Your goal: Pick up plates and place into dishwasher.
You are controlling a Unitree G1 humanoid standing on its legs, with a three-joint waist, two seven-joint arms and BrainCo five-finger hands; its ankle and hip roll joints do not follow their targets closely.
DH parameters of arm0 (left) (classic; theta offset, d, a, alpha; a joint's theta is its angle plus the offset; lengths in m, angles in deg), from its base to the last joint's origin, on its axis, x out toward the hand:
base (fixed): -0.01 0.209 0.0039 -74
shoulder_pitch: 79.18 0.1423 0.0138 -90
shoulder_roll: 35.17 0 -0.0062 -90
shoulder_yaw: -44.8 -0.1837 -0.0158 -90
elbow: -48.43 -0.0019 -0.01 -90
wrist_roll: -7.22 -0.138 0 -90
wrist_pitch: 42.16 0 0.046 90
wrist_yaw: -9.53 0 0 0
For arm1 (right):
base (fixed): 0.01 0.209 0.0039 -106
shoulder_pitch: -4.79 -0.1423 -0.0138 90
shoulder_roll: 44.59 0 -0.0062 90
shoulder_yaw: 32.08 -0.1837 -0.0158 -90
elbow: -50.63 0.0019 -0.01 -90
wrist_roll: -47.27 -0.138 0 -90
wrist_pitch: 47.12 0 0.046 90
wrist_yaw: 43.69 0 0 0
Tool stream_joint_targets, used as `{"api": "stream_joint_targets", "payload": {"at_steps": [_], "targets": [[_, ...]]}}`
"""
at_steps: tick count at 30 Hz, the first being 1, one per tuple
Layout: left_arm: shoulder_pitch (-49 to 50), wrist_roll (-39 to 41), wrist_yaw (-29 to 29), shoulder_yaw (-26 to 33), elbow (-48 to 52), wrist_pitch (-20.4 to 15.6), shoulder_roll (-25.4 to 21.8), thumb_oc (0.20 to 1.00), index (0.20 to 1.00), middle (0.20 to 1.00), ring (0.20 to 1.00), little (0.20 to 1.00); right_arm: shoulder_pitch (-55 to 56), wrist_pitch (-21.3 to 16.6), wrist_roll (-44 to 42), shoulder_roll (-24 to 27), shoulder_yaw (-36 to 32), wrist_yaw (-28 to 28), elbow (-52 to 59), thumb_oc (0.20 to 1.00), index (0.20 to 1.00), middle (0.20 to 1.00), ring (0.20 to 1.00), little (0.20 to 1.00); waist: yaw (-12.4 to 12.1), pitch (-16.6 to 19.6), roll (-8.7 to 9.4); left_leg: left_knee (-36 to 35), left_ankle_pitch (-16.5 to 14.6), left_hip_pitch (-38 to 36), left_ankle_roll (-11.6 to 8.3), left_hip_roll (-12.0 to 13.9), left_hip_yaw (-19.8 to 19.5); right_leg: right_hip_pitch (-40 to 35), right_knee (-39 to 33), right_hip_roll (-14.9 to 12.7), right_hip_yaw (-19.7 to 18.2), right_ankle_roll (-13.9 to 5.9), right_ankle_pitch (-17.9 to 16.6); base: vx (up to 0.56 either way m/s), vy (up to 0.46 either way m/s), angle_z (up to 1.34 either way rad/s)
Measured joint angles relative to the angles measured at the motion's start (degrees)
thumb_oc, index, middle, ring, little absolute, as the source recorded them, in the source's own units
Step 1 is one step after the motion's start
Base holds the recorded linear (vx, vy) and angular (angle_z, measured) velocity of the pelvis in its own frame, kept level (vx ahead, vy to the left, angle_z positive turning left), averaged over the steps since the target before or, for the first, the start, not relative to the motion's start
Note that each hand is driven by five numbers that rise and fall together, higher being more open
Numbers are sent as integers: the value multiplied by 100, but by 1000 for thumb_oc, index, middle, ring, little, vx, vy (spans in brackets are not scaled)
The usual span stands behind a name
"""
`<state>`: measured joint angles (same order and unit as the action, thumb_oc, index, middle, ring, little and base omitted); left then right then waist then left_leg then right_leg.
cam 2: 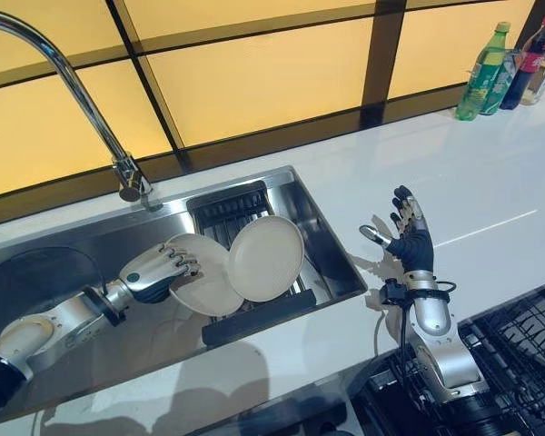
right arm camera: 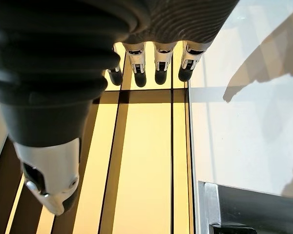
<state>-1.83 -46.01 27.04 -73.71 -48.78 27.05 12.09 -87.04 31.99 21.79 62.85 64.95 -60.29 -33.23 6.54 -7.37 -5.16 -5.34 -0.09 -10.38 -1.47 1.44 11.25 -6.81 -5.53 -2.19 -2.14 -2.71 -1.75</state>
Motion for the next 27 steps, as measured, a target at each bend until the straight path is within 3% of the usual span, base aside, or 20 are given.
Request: {"api": "stream_joint_targets", "payload": {"at_steps": [1,3,27], "targets": [[0,-1,-34,0,38,-46,0,322,322,322,322,322,0,1,0,1,0,0,0,1000,1000,1000,1000,1000,4,4,-21,0,0,-1,0,-1,0,-1,0,0,0,0,0,0,0,0],[1,-5,-96,0,152,-125,-3,200,200,200,200,200,0,2,0,2,0,-2,0,1000,1000,1000,1000,1000,7,14,-44,1,0,-3,0,-1,-5,-5,0,1,2,1,-1,0,0,0],[1,18,-870,172,497,-385,-3,200,200,200,200,200,2,4,-2,5,0,-105,6,1000,1000,1000,1000,1000,26,64,-121,-2,1,-2,0,5,-56,-28,0,0,86,5,0,0,0,0]]}}
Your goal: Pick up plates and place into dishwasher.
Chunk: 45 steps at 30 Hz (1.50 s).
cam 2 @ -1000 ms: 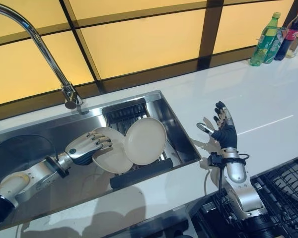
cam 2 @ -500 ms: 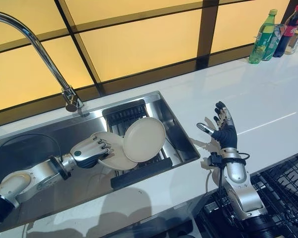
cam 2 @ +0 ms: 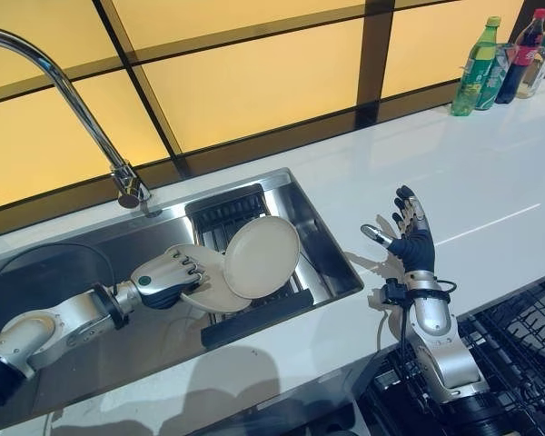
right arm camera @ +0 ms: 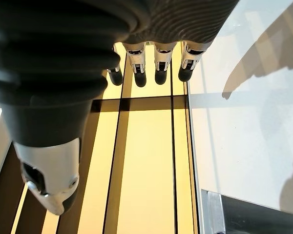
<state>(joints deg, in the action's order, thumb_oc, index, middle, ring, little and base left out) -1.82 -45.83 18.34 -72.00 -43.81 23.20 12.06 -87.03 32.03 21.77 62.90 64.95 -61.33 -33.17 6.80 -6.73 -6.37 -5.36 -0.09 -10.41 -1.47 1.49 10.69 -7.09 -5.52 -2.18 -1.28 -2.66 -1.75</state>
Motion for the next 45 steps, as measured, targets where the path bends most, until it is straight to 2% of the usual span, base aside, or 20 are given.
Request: {"api": "stream_joint_targets", "payload": {"at_steps": [6,15,19,24,28,34,45], "targets": [[69,-17,-268,242,117,-143,-2,200,200,200,200,200,3,0,-3,100,-2,0,6,1000,1000,1000,1000,1000,-8,0,-1,0,0,10,0,0,-26,-1,0,-1,23,4,2,-4,-1,1],[278,-16,-457,564,271,-164,-80,200,200,200,200,200,26,0,-225,141,-13,0,12,1000,1000,1000,1000,1000,-69,6,-9,-2,1,26,-2,0,-148,-33,0,-2,135,37,25,-24,-6,6],[352,-20,-286,658,332,-167,-106,200,200,200,200,200,84,0,-235,195,-17,1,13,1000,1000,1000,1000,1000,-170,16,-20,-1,2,69,-3,-3,-208,-31,0,-9,200,49,29,-35,1,9],[594,-19,-40,1220,358,-114,-108,200,200,200,200,200,106,0,-342,216,-118,7,24,1000,1000,1000,1000,1000,-271,18,-22,8,4,107,-3,-3,-253,-26,2,-13,294,72,18,-33,5,5],[748,-23,63,1511,346,76,-339,200,200,200,200,200,123,-1,-344,231,-215,47,38,1000,1000,1000,1000,1000,-360,21,-22,7,4,118,-3,-12,-313,-40,2,-26,387,74,35,-33,13,8],[1023,-251,248,1922,357,65,-423,200,200,200,200,200,170,-1,-346,238,-258,95,53,1000,1000,1000,1000,1000,-468,39,-14,19,20,187,16,-48,-455,-40,6,-66,518,65,59,-25,16,11],[1129,-439,192,1958,437,53,-429,200,200,200,200,200,209,0,-349,238,-415,144,63,1000,1000,1000,1000,1000,-613,99,85,14,32,215,34,-86,-498,-33,25,-107,574,44,71,-7,7,3]]}}
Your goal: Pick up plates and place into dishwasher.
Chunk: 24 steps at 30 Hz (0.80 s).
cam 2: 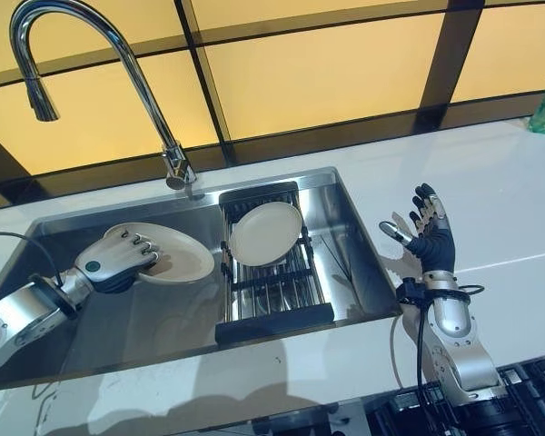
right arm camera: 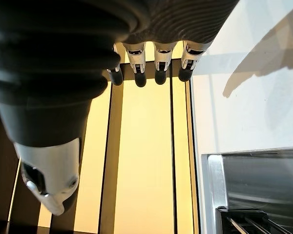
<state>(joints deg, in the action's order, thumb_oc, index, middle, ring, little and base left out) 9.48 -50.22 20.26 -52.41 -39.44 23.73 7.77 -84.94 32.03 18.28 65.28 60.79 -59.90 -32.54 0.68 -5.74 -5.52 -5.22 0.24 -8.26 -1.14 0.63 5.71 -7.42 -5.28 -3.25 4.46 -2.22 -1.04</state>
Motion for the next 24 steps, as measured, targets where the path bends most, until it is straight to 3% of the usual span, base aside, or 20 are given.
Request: {"api": "stream_joint_targets", "payload": {"at_steps": [3,7,13,20,24], "targets": [[43,126,65,0,8,12,-4,200,200,200,200,200,-3,-1,-80,0,2,24,0,1000,1000,1000,1000,1000,-20,20,37,-10,0,8,0,-1,-17,-1,-1,-1,19,0,1,-21,5,2],[43,1049,490,45,24,71,38,200,200,200,200,200,-6,-8,-35,9,4,27,56,1000,1000,1000,1000,1000,-28,39,73,-8,9,48,12,-12,-75,7,0,-11,79,-7,6,-34,-6,7],[2,1710,930,629,419,-158,592,200,200,200,200,200,-178,-58,489,75,21,371,607,1000,1000,1000,1000,1000,-50,74,133,14,19,96,19,-26,-104,43,5,-21,96,-9,7,-34,-6,2],[-213,2324,758,626,948,-436,837,200,200,200,200,200,-620,-141,728,374,35,1118,1079,1000,1000,1000,1000,1000,-156,145,242,14,19,97,18,-23,-109,44,3,-18,98,-12,9,-9,-7,0],[-368,3177,203,624,1159,-510,885,200,200,200,200,200,-1031,-175,882,567,272,1606,1142,1000,1000,1000,1000,1000,-160,208,308,14,19,99,19,-28,-113,42,3,-20,99,-12,9,-17,-11,0]]}}
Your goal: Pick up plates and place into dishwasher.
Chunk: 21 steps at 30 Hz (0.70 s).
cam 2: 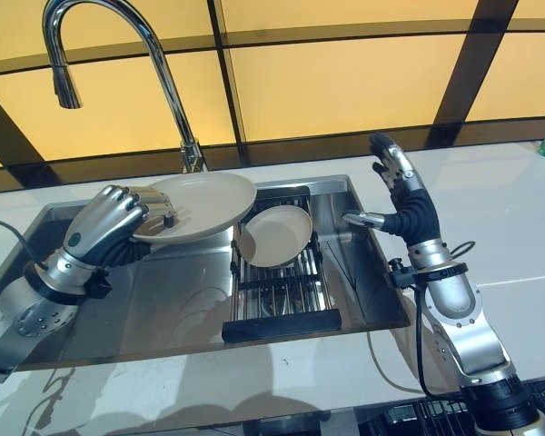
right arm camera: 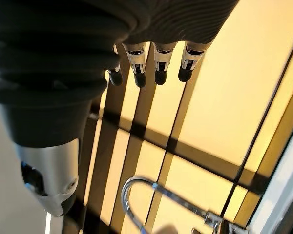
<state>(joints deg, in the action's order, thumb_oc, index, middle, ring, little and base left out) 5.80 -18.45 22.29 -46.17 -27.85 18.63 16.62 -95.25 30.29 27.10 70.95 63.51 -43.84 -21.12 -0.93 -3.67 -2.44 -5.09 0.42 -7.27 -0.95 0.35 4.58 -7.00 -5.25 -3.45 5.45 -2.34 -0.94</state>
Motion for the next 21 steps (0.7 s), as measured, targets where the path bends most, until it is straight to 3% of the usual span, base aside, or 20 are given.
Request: {"api": "stream_joint_targets", "payload": {"at_steps": [5,8,12,21], "targets": [[-217,1601,-1395,-15,490,-144,198,200,200,200,200,200,-343,-79,60,193,144,550,325,1000,1000,1000,1000,1000,-3,36,47,1,0,2,0,-4,-9,-2,2,-2,0,-3,2,-14,-7,1],[-607,2189,-1930,-285,682,-87,279,200,200,200,200,200,-698,-77,101,315,460,792,401,1000,1000,1000,1000,1000,-2,69,63,1,0,-3,0,-4,-10,-9,2,-1,0,-3,2,0,0,0],[-922,2616,-2311,-395,839,5,323,200,200,200,200,200,-1026,-83,101,442,667,1146,637,1000,1000,1000,1000,1000,1,83,68,2,1,-14,1,-3,-10,-20,2,0,-3,-3,2,0,0,0],[-947,3397,-2833,-505,982,383,468,200,200,200,200,200,-1379,-82,202,452,845,1191,778,1000,1000,1000,1000,1000,3,126,76,2,0,-25,1,-7,-5,-22,2,2,-22,-3,2,0,0,0]]}}
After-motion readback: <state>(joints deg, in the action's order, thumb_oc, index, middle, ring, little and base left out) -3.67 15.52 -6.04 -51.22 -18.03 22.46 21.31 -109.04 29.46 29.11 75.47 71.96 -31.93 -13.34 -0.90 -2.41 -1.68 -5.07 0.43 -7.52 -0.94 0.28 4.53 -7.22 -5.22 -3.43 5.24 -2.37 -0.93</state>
